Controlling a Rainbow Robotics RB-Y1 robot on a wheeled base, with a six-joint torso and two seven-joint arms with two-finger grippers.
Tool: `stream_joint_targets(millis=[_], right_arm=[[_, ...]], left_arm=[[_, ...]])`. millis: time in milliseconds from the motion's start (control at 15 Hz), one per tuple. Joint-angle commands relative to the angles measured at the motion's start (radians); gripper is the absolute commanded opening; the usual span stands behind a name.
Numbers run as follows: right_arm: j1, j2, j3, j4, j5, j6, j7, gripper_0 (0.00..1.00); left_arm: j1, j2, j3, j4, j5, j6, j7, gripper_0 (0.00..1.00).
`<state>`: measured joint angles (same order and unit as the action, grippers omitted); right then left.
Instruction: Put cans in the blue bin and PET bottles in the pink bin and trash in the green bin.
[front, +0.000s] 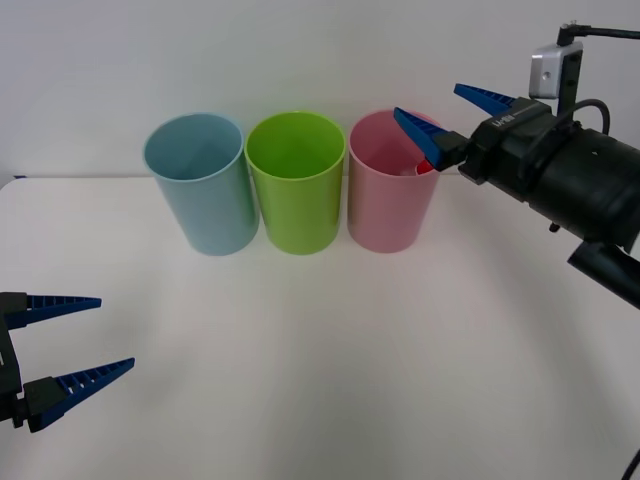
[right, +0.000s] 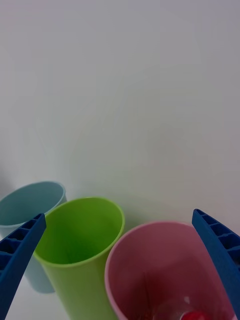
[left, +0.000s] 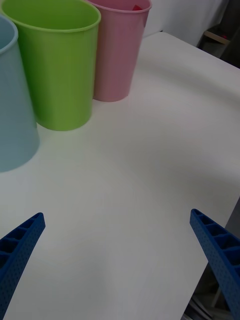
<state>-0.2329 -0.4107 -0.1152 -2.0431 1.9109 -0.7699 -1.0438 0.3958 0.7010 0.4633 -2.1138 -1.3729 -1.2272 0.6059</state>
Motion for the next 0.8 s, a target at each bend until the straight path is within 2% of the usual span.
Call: stream_joint_targets(millis=[67, 200, 333, 533, 667, 800], right_arm=[[0.19, -0.063, -0.07, -0.101, -0.171, -0.048, 0.123, 1.0], [0.29, -0.069, -0.123, -0.101, -0.286, -0.1, 0.269, 1.0], [0.369, -0.068, -0.173, -0.101, -0.332, -0.151, 0.366, 1.0], [0.481, -0.043, -0.222, -0.098, -0.36, -0.213, 0.458, 1.0], [0.543, -0.003, -0.242, -0.098, -0.36, -0.253, 0.515, 1.0], [0.566, 0.006, -0.244, -0.088, -0.383, -0.301, 0.527, 1.0]], left_arm=[[0.0, 0.0, 0.0, 0.0, 0.0, 0.0, 0.0, 1.0], [0.0, 0.0, 0.0, 0.0, 0.0, 0.0, 0.0, 1.0], [0.0, 0.0, 0.0, 0.0, 0.0, 0.0, 0.0, 1.0], [0.0, 0.0, 0.0, 0.0, 0.0, 0.0, 0.0, 1.0], [0.0, 0.0, 0.0, 0.0, 0.0, 0.0, 0.0, 1.0], [0.0, 0.0, 0.0, 0.0, 0.0, 0.0, 0.0, 1.0]])
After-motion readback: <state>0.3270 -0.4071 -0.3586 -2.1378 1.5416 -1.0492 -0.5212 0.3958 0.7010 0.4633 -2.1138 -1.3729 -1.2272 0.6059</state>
